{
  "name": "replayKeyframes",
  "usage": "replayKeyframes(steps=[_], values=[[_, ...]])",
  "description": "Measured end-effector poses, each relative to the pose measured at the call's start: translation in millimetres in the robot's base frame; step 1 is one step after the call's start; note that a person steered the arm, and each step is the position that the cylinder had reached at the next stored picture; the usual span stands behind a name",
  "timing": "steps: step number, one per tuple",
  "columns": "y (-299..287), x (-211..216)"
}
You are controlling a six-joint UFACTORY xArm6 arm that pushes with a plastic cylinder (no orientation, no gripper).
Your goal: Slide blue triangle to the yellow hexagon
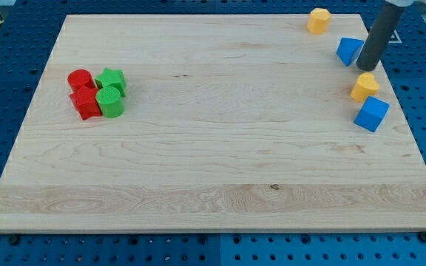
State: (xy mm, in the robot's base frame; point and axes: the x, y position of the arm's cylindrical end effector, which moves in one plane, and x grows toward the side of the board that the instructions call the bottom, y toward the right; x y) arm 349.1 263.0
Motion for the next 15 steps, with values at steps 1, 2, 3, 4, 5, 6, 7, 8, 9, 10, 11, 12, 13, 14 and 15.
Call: replayKeyframes(steps=[1,2,3,4,5,6,7,8,9,10,11,12,13,14,15], values=[[-2,-1],[-2,-21],[-9,-33],[-12,-33],[-13,-41],[-13,-57],[-13,-68],[-14,-58],[-16,-43],[-24,-39],[-37,-39],[-45,-39],[-42,-40],[-29,-40],[-23,-43]])
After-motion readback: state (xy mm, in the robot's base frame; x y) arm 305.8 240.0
